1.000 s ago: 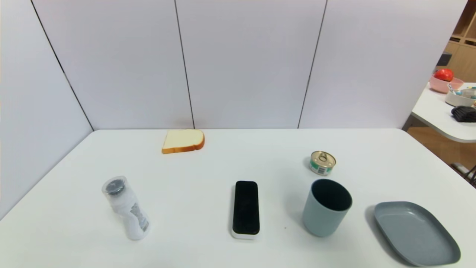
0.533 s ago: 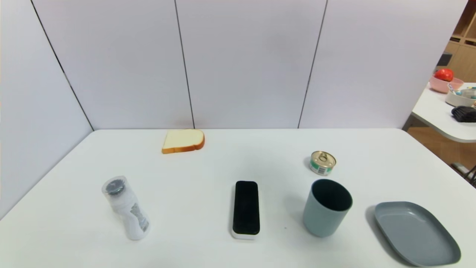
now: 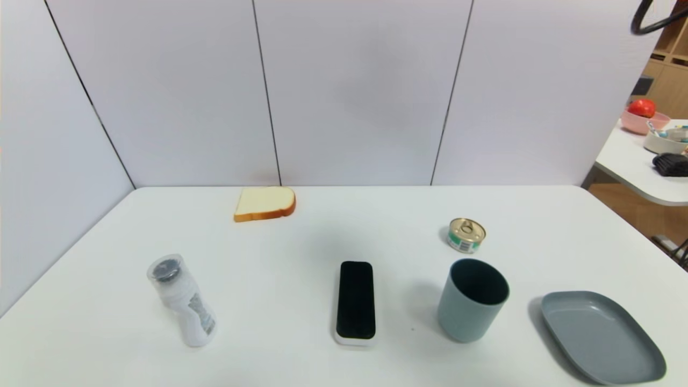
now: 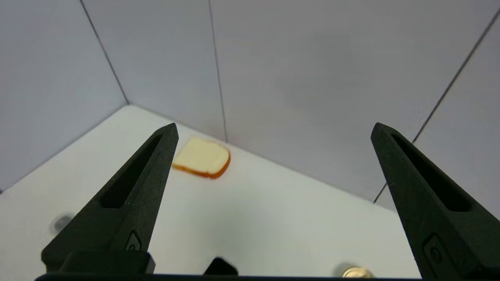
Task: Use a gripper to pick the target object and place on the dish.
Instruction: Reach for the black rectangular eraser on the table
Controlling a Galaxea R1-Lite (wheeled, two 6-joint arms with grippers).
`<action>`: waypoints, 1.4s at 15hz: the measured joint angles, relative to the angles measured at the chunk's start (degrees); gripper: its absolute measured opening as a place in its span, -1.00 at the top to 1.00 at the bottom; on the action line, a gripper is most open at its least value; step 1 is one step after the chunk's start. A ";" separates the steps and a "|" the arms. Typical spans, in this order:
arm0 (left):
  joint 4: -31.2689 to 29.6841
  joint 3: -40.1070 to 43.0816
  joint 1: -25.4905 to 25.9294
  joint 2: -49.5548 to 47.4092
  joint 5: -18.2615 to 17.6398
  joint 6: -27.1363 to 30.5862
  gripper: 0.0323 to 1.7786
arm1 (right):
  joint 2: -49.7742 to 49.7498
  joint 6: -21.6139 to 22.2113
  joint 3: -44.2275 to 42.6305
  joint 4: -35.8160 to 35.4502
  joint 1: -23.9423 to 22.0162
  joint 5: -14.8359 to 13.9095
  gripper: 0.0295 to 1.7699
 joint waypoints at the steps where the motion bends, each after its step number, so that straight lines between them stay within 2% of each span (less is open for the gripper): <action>1: 0.00 0.00 0.00 0.00 -0.02 0.00 -0.90 | 0.87 1.57 0.00 2.50 1.02 -0.11 -0.93; 6: 0.00 0.00 0.00 0.00 -0.02 0.00 -0.90 | 5.30 10.34 0.01 12.29 4.40 0.55 -0.93; 9: 0.00 0.00 0.00 0.00 0.00 0.00 -0.90 | 7.40 16.51 0.01 17.44 5.16 3.30 -0.93; 14: 0.00 0.00 0.00 0.00 0.00 0.00 -0.90 | 10.46 23.54 0.01 24.42 6.40 6.89 -0.93; 18: 0.00 0.00 0.00 0.00 0.00 0.00 -0.90 | 14.42 26.79 0.06 26.73 6.64 8.66 -0.93; 21: 0.00 0.00 0.00 0.00 0.00 0.00 -0.90 | 17.94 27.83 0.06 27.09 6.53 8.87 -0.93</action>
